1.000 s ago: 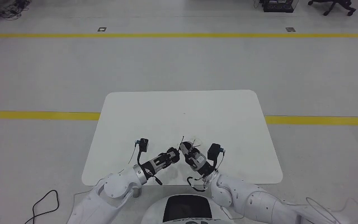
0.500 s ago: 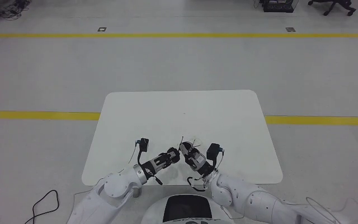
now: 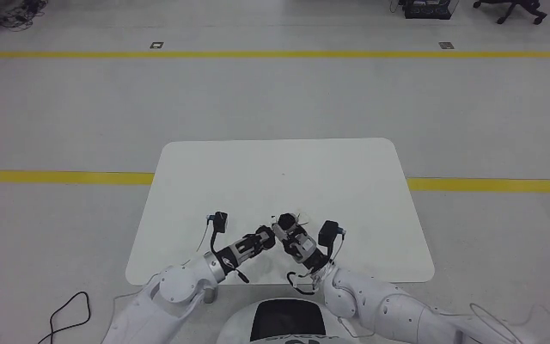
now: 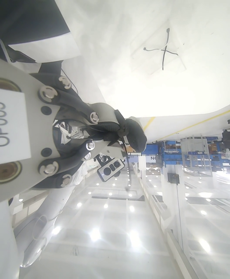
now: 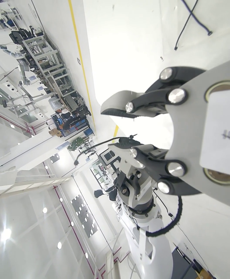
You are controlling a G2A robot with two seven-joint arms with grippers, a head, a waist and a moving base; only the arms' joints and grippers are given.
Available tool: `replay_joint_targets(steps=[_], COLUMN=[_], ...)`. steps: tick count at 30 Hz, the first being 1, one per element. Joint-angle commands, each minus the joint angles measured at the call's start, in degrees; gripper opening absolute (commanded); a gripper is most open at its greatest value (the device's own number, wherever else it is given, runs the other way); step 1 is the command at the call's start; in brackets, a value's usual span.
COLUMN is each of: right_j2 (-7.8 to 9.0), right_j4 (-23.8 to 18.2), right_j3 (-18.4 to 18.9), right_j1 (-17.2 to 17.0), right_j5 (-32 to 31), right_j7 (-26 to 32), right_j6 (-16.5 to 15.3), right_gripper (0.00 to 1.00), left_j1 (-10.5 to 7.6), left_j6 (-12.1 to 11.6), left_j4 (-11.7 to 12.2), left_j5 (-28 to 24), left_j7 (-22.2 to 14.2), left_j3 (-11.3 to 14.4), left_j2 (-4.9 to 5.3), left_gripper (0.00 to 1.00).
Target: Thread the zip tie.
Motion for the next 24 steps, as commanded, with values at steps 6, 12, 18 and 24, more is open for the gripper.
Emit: replay_joint_targets(steps=[6,12,18,24], right_j2=[1.05,2.58,4.10,4.10], right_j4=[-2.18,-3.92,-7.48,-7.48], right_j3=[0.00,0.00,0.00,0.00], right_j1=[-0.68,-1.04,-1.77,-1.77], right_j5=[1.01,1.80,0.24,0.24], right_j7=[-0.90,-2.15,-2.27,-2.27], right_j6=[0.00,0.00,0.00,0.00], right_gripper=[1.00,1.00,1.00,1.00], left_j1=[0.06,0.37,0.59,0.36], left_j6=[-0.74,-0.99,-1.25,-1.23], left_j4=[0.70,0.63,0.85,1.78], left_j5=[-2.18,-2.21,-2.75,-4.34], left_j7=[-0.57,-0.55,-0.13,-1.06], left_j3=[-0.93,-1.26,-1.54,-2.07], left_j2=[0.10,0.18,0.19,0.24], left_gripper=[0.00,0.00,0.00,0.00])
